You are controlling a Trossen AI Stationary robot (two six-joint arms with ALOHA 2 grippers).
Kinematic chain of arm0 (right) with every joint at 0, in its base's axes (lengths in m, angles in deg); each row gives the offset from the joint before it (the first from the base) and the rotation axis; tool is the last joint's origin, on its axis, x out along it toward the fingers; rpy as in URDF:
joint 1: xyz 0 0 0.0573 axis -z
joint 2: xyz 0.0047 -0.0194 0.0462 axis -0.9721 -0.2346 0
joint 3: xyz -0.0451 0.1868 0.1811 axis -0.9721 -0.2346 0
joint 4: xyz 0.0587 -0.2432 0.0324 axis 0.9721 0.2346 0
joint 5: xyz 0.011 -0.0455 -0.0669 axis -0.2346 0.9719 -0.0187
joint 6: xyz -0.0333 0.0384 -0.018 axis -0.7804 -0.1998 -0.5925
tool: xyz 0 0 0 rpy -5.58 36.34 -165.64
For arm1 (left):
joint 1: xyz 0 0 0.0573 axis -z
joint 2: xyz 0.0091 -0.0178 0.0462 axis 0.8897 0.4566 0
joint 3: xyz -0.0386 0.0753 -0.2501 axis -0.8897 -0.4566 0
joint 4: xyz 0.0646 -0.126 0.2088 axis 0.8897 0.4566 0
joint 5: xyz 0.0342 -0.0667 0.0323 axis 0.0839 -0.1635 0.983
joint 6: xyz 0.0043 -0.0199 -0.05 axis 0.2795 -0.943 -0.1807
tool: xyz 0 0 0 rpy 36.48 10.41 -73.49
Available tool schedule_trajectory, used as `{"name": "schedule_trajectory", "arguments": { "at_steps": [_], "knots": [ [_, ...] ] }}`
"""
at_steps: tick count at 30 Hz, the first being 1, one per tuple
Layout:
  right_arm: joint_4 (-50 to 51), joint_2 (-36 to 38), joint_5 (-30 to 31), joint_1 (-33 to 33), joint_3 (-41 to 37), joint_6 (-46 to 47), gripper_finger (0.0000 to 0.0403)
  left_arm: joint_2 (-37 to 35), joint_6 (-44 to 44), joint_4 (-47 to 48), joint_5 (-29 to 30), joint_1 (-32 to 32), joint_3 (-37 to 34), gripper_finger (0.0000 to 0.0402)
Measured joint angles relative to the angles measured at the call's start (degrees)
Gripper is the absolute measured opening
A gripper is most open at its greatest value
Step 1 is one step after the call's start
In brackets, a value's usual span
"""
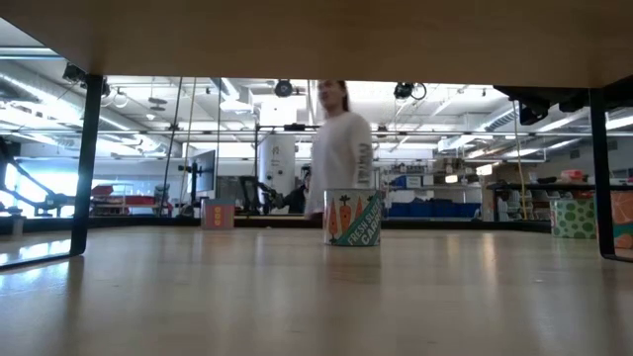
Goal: Pick and place cans onto a shelf
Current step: Put the left canned peaches on the shelf
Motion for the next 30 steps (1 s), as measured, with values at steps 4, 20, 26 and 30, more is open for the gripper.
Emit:
{"name": "schedule_trajectory", "arguments": {
  "at_steps": [4,20,26,30],
  "knots": [
    [0.0,0.0,0.0,0.0,0.0,0.0,0.0047,0.0,4.4,-4.2,3.5,-0.2,0.0,0.0315],
    [0.0,0.0,0.0,0.0,0.0,0.0,0.0047,1.8,10.9,-6.7,3.9,-2.1,-0.2,0.0315],
    [0.0,0.0,0.0,0.0,0.0,0.0,0.0047,1.8,6.7,-3.9,-1.5,-1.9,0.6,0.0315],
    [0.0,0.0,0.0,0.0,0.0,0.0,0.0047,1.9,4.0,4.6,-5.0,-2.0,3.4,0.0316]
  ]
}}
